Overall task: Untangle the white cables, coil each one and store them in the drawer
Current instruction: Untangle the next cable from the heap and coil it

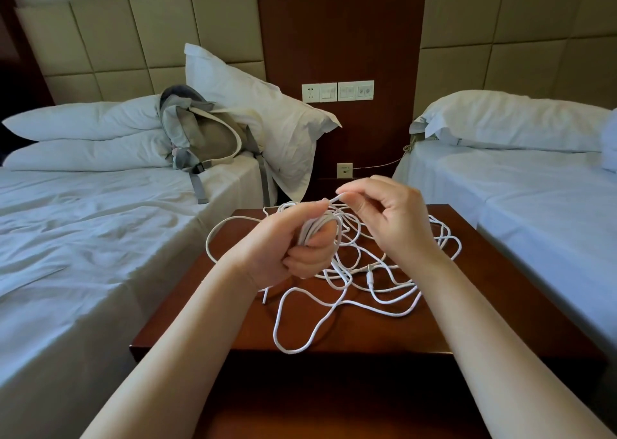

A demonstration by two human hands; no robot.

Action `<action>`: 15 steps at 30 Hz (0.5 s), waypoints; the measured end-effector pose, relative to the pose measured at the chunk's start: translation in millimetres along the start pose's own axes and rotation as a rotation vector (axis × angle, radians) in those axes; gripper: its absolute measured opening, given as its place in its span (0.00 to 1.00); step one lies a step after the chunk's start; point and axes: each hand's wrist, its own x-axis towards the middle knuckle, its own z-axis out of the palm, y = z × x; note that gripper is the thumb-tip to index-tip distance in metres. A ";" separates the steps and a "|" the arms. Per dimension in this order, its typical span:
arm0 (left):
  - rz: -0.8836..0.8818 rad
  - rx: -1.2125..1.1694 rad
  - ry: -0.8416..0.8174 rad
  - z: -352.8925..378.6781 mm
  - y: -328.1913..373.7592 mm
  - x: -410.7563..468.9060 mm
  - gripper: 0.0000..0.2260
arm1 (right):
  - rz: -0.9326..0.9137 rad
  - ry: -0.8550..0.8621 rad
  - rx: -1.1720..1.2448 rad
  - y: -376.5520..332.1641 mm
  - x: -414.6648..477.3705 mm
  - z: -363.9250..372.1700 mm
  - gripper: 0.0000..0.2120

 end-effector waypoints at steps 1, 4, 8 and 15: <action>0.025 -0.073 -0.069 -0.2 0.2 -0.2 0.18 | 0.033 -0.034 0.015 -0.5 -1.8 3.2 0.14; 0.042 -0.221 -0.156 -1.9 0.9 -0.4 0.17 | 0.156 -0.172 0.086 -3.8 -5.4 12.1 0.13; 0.070 -0.306 -0.178 -5.2 -2.3 0.0 0.17 | 0.217 -0.277 0.221 -8.5 -4.2 10.0 0.14; 0.089 -0.341 -0.198 -9.1 -7.7 1.8 0.17 | 0.261 -0.424 0.448 -20.9 -2.9 4.2 0.15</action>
